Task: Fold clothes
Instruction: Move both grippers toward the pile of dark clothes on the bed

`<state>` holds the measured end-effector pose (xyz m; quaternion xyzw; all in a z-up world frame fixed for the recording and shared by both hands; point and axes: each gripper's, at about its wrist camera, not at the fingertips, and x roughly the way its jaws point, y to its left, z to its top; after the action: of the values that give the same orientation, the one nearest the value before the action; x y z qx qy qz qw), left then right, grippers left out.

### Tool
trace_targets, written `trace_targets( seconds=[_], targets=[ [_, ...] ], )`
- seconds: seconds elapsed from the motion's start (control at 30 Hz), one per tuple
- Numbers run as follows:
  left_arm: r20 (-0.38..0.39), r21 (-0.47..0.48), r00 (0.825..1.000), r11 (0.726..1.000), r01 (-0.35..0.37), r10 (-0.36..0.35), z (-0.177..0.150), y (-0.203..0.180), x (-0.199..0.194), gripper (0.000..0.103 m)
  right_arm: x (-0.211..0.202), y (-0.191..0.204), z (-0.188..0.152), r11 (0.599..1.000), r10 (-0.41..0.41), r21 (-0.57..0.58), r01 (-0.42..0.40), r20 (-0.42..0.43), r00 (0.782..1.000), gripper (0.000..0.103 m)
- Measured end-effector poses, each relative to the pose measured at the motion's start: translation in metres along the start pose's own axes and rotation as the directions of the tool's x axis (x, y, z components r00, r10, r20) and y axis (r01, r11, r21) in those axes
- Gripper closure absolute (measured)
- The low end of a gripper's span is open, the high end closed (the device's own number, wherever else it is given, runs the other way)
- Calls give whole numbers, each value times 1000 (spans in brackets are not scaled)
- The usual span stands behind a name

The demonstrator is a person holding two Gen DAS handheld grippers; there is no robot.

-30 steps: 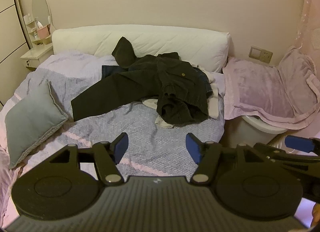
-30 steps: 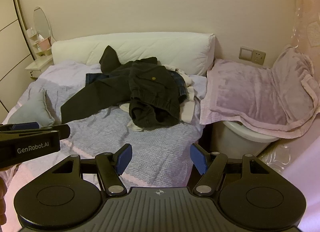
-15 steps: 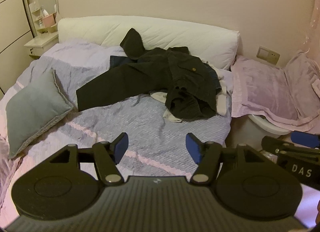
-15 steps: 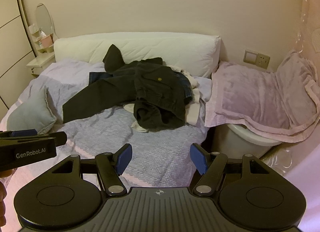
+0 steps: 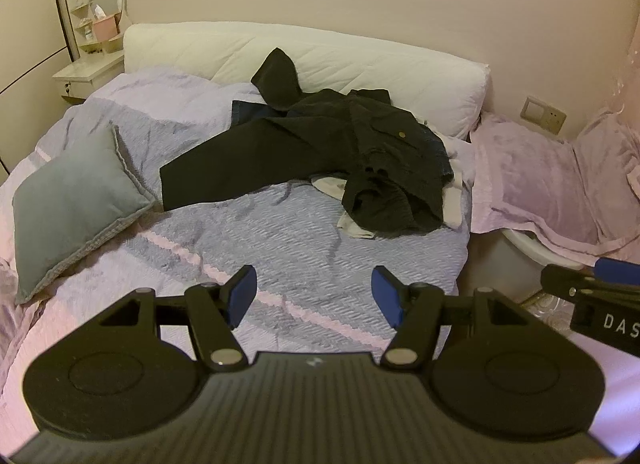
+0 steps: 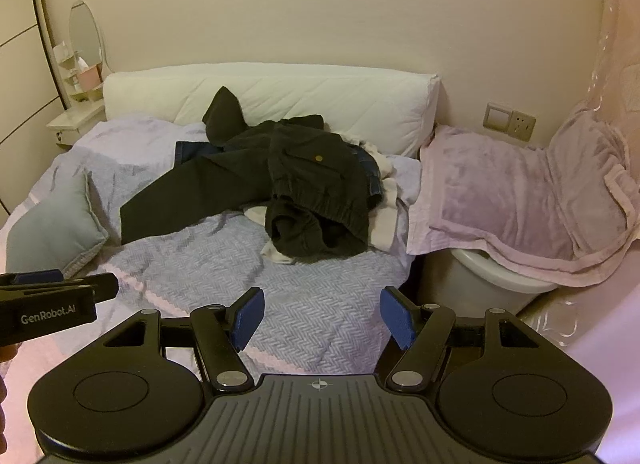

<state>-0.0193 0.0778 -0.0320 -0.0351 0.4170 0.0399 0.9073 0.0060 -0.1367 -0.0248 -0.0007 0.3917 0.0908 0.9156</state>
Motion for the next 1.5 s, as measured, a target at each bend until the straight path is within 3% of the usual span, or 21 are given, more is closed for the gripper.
trace_targets(
  seconds=[0.37,0.77,1.13,1.5],
  targets=[
    [-40,-27,999,1000,2,-3,-7,15,6,43,-4,-1,-13,1000,-7,26,7,-3,1000,35],
    [-77,-64,997,998,-22,17,5,24,27,43,6,9,-8,992,122,10,-122,-17,992,35],
    [-104,-81,994,996,-42,34,29,21,63,43,58,-15,22,995,96,38,-94,-57,994,35],
    [-146,-64,989,997,-41,32,65,14,132,43,137,-36,42,995,16,-94,-21,-54,998,35]
  ],
)
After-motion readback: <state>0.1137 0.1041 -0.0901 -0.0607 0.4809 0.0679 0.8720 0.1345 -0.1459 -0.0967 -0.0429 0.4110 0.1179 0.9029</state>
